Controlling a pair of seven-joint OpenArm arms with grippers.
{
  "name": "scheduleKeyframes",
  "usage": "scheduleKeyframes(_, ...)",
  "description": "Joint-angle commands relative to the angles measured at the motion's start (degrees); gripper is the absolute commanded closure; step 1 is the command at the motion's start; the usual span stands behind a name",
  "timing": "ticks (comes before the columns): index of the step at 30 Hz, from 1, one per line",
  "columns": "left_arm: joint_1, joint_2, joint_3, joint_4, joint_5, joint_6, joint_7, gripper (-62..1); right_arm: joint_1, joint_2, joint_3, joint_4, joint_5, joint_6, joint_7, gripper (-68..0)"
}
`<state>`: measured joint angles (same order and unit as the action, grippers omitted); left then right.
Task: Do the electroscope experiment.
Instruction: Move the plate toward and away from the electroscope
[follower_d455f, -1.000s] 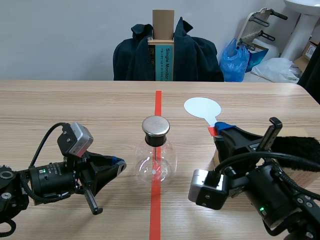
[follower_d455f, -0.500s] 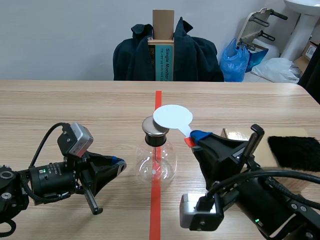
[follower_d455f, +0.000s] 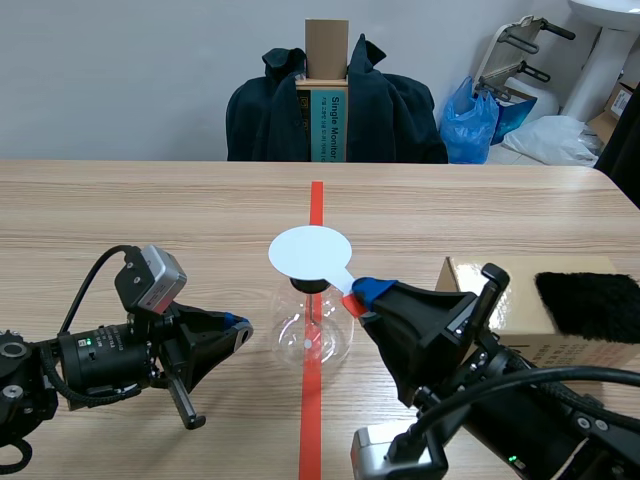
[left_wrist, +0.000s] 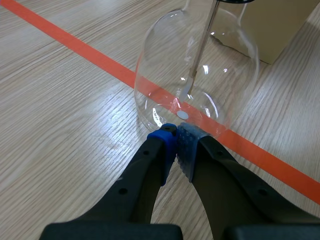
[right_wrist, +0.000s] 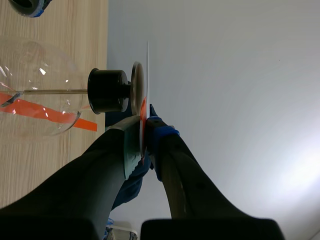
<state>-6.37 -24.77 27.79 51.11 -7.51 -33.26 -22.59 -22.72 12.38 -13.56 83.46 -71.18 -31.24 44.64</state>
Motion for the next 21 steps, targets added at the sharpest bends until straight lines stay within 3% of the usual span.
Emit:
scheduleKeyframes(1,-0.31,0.13,-0.07,1.33,-0.72,-0.33,-0.79,-3.0,0.96,0.31,0.42,0.66,0.44,-0.85,0.48,-0.8)
scheduleKeyframes(11,-0.31,0.13,-0.07,1.33,-0.72,-0.33,-0.79,-3.0,0.96,0.31,0.42,0.66,0.44,-0.85,0.66,-0.8)
scheduleKeyframes(21,-0.31,0.13,-0.07,1.33,-0.74,-0.33,-0.79,-3.0,0.63,0.33,0.52,0.87,0.48,-0.9,-10.29,-0.8)
